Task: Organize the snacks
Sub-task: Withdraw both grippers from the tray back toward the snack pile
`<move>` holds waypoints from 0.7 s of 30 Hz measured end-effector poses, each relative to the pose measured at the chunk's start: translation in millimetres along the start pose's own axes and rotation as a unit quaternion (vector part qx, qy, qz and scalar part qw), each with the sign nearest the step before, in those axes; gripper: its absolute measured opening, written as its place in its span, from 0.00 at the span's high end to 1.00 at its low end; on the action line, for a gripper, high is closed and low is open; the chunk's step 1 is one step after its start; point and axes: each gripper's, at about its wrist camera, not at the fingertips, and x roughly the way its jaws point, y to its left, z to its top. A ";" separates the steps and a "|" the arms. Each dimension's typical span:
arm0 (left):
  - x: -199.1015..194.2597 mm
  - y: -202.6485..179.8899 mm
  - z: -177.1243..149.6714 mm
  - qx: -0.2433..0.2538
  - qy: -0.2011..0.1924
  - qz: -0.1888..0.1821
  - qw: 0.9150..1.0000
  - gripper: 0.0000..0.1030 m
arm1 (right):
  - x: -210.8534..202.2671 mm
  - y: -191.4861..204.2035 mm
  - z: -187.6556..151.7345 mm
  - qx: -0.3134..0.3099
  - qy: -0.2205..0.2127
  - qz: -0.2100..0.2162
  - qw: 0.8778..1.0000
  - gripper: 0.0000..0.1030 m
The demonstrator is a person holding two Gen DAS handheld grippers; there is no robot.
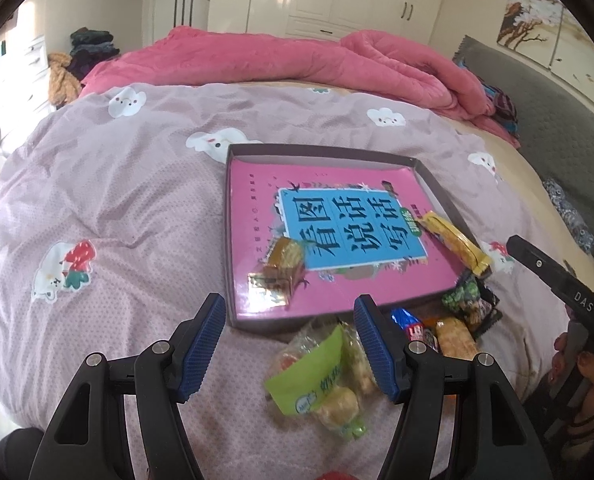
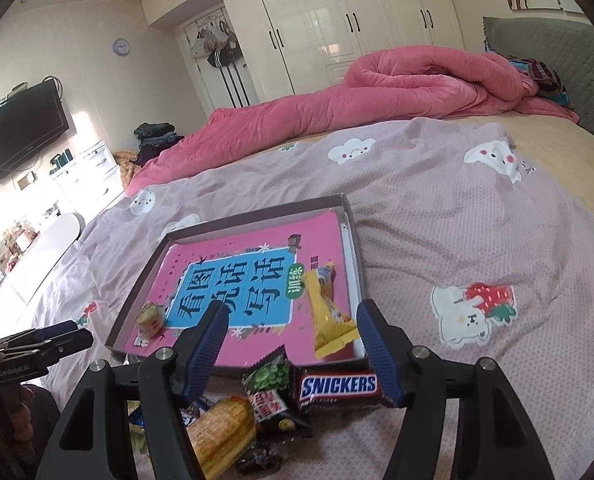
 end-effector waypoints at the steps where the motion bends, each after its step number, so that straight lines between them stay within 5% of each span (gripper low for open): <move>1: -1.0 -0.3 -1.7 0.002 0.001 0.001 1.000 0.34 | -1.0 1.3 -1.3 -0.001 0.002 0.000 1.000 0.36; 21: -15.6 -5.3 -20.6 0.017 0.008 -0.006 1.000 0.34 | -16.8 15.4 -24.1 -0.014 0.030 -0.002 0.999 0.35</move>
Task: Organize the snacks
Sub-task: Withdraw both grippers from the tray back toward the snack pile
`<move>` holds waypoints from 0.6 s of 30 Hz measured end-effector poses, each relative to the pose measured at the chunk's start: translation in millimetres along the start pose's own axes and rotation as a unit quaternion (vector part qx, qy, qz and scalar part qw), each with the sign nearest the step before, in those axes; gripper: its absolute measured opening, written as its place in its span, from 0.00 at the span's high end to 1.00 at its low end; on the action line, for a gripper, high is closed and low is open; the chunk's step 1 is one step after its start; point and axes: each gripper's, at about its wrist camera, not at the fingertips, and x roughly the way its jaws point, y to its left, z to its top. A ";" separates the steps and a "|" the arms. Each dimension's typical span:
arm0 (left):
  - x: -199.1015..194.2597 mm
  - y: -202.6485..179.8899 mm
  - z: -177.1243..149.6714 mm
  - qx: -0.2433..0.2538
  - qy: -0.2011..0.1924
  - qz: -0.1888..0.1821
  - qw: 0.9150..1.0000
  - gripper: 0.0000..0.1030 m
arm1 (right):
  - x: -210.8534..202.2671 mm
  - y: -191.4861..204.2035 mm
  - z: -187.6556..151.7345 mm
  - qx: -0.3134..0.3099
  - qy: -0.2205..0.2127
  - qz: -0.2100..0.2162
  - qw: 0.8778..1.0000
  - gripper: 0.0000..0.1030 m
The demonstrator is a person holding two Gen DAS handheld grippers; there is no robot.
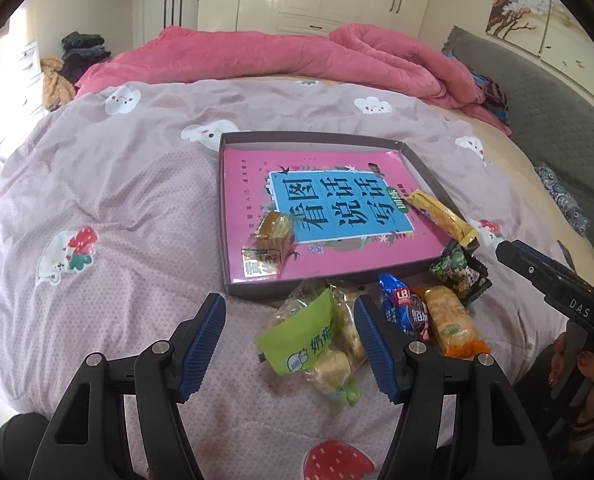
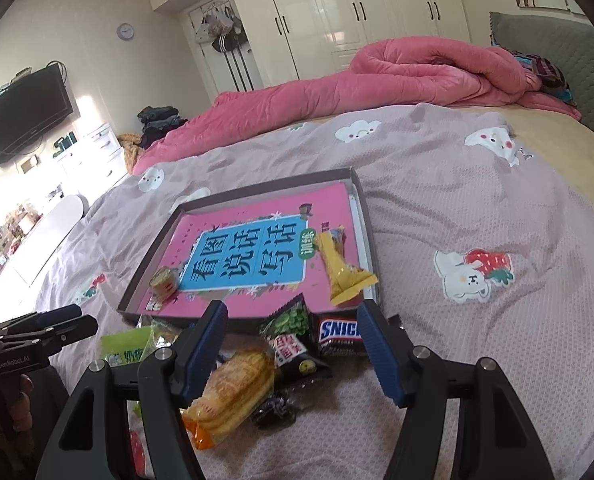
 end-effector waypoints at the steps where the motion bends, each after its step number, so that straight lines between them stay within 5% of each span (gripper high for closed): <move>1: -0.3 0.0 -0.9 -0.001 0.001 -0.003 1.000 0.34 | -0.8 0.9 -0.9 -0.002 0.000 -0.001 1.000 0.35; 18: 3.0 -5.0 -20.6 0.013 0.039 -0.007 0.999 0.34 | 2.3 3.3 -14.7 0.007 0.036 0.008 0.999 0.35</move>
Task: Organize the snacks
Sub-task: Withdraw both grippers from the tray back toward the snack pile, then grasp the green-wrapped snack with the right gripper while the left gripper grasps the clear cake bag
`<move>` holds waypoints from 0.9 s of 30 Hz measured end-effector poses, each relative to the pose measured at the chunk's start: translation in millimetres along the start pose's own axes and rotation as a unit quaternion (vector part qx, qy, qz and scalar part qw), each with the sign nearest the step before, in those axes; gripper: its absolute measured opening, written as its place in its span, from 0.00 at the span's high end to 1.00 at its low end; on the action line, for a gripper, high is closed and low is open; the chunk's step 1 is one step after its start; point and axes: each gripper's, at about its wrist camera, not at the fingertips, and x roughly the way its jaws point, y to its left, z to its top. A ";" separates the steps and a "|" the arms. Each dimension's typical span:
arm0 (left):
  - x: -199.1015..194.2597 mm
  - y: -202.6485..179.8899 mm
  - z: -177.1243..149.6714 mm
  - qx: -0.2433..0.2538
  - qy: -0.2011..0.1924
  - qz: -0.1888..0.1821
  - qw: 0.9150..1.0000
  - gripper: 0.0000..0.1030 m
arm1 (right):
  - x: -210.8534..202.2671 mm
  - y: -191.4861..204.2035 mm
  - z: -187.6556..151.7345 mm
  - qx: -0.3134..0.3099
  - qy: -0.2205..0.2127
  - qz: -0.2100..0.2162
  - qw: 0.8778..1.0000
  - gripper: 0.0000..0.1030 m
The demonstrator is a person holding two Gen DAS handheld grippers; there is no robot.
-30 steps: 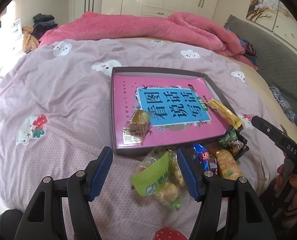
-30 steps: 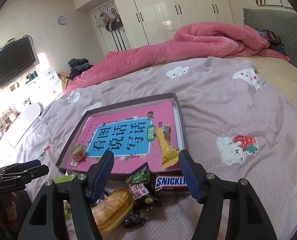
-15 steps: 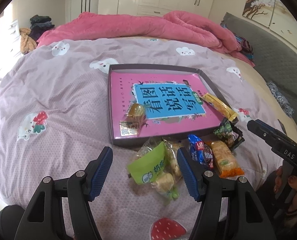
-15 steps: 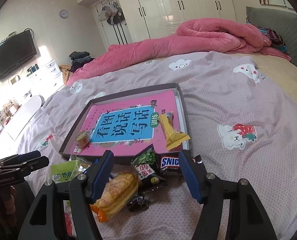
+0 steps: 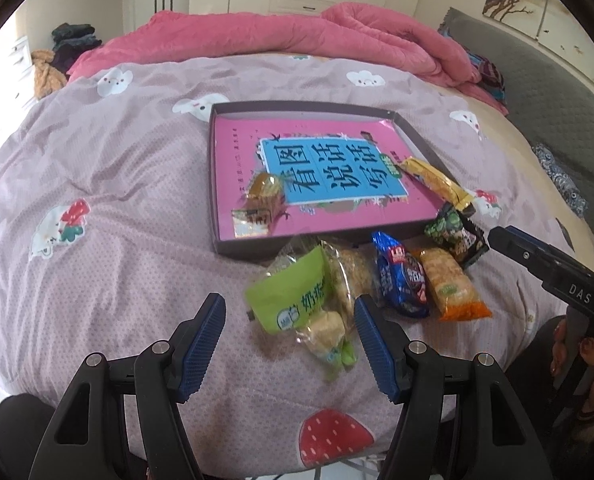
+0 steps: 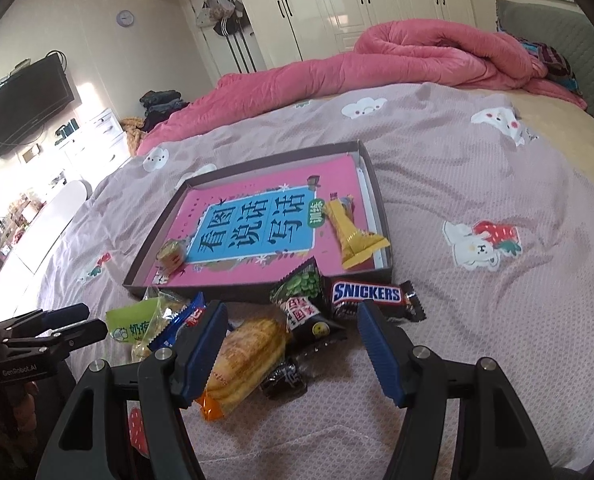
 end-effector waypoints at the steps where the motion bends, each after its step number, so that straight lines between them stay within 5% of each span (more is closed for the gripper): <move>1: 0.8 -1.0 -1.7 0.002 0.003 -0.001 1.000 0.34 | 0.8 -0.2 -0.7 0.001 0.003 -0.001 1.000 0.35; 20: 26.1 -1.8 -15.2 -0.004 0.058 -0.025 0.998 0.34 | 29.7 -27.4 -9.7 0.085 0.057 0.038 0.994 0.36; 27: 39.1 0.3 -18.0 -0.020 0.078 -0.041 0.996 0.34 | 42.2 -31.6 -10.5 0.104 0.067 0.060 0.990 0.48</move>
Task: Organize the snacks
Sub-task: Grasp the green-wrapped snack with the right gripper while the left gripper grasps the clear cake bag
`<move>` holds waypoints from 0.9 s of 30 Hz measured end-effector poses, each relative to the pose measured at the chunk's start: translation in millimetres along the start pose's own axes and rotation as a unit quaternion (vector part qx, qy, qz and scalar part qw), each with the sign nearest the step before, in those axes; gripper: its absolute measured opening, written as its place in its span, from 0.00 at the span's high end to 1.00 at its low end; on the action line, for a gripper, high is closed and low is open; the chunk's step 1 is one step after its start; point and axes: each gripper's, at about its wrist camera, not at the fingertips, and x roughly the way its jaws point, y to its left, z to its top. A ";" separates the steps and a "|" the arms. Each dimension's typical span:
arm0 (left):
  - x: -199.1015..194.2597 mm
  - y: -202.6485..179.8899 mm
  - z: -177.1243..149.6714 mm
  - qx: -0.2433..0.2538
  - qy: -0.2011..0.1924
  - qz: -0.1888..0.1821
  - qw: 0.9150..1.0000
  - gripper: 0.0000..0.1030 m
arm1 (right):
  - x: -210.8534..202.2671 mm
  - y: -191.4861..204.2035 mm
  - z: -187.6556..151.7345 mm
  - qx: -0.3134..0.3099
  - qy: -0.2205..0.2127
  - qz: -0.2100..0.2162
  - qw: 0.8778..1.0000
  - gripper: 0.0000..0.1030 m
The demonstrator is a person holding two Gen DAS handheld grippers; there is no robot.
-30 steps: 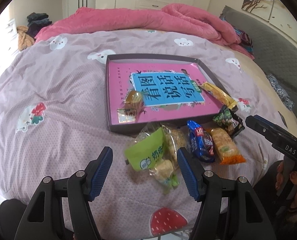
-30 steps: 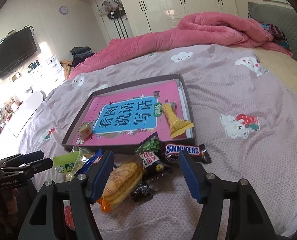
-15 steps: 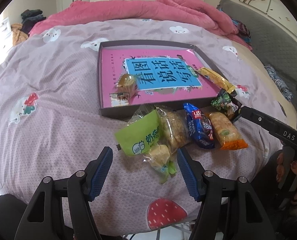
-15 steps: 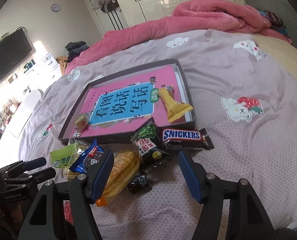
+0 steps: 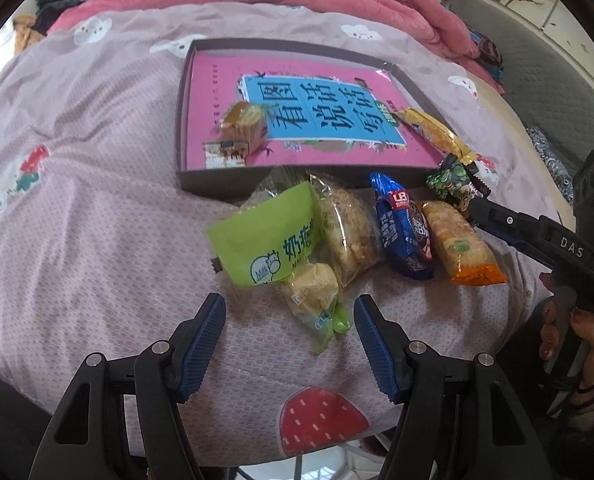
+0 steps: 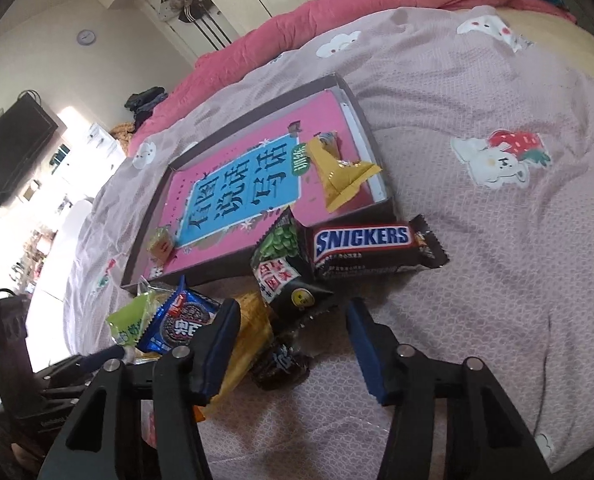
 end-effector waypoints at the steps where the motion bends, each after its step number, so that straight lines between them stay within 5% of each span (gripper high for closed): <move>1: 2.0 0.3 0.3 -0.003 0.002 -0.003 1.000 0.34 | 1.3 0.9 0.2 -0.002 0.000 0.000 1.000 0.49; 27: 25.2 -3.3 6.0 -0.021 0.009 -0.012 1.000 0.34 | 24.3 38.2 11.8 -0.102 -0.027 -0.004 0.994 0.66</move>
